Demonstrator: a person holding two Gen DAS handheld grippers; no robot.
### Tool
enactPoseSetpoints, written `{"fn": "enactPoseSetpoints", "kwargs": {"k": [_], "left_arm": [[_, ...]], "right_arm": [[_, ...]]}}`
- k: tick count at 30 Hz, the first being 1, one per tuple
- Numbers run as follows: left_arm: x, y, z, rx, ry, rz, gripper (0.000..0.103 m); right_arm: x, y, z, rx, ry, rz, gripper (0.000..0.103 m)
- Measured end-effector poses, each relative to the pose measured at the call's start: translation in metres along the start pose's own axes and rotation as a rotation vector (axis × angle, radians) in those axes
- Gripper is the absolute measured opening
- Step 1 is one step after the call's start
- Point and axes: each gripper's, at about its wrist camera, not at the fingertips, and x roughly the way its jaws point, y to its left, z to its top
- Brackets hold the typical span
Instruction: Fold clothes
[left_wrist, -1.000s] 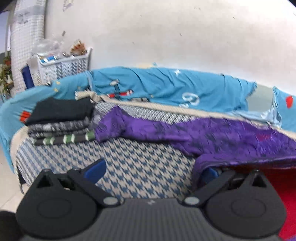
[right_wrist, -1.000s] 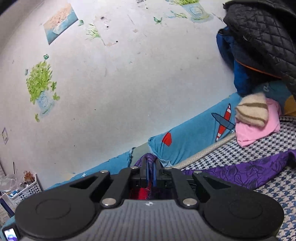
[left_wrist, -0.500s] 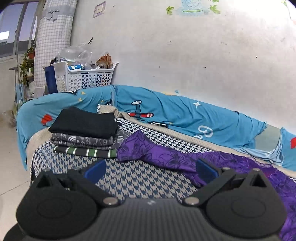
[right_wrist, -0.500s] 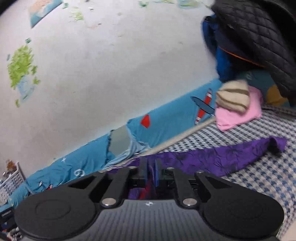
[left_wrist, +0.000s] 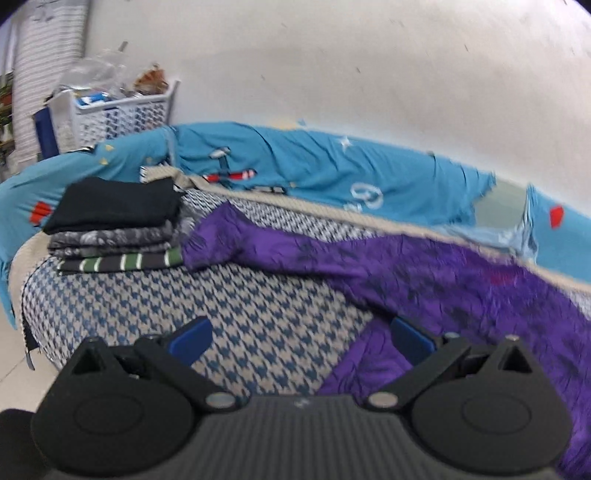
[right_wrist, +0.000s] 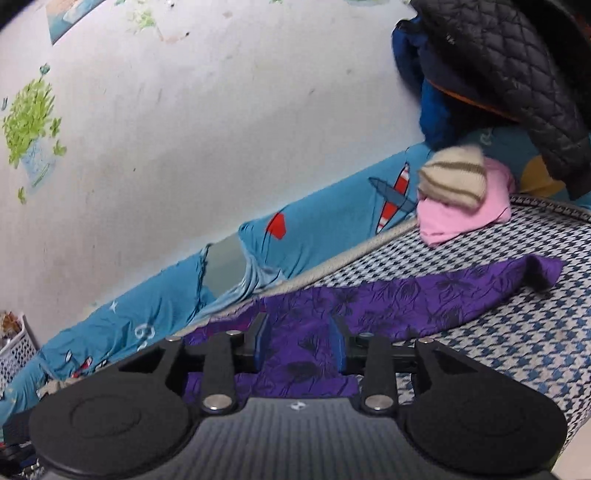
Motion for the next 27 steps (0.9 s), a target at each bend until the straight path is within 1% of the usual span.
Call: {"fn": "enactPoseSetpoints", "kwargs": {"k": [2,6,9,12,16,19,24,27], "left_arm": [[0.009,-0.002,-0.007,0.021,0.021,0.010,0.103],[0.028,-0.001,-0.019,0.059,0.080,0.004,0.103],[0.038,0.002,-0.023,0.064,0.116,0.003,0.103],[0.043,0.009,-0.021,0.053,0.132,-0.005,0.103],[0.046,0.017,-0.010,0.065,0.134,-0.016,0.103],[0.052,0.021,-0.001,0.092,0.142,-0.036,0.103],[0.060,0.026,0.011,0.132,0.143,-0.033,0.103],[0.064,0.034,0.012,0.112,0.135,-0.024,0.103]], "right_arm": [[0.007,0.007,-0.006,-0.016,0.034,0.027,0.034],[0.023,0.031,-0.027,-0.096,0.123,0.097,0.034],[0.033,0.048,-0.044,-0.137,0.187,0.149,0.034],[0.041,0.064,-0.063,-0.176,0.247,0.193,0.034],[0.049,0.092,-0.090,-0.262,0.330,0.270,0.034],[0.053,0.118,-0.115,-0.347,0.382,0.348,0.034],[0.054,0.162,-0.156,-0.516,0.429,0.469,0.034],[0.058,0.183,-0.177,-0.582,0.449,0.519,0.034]]}}
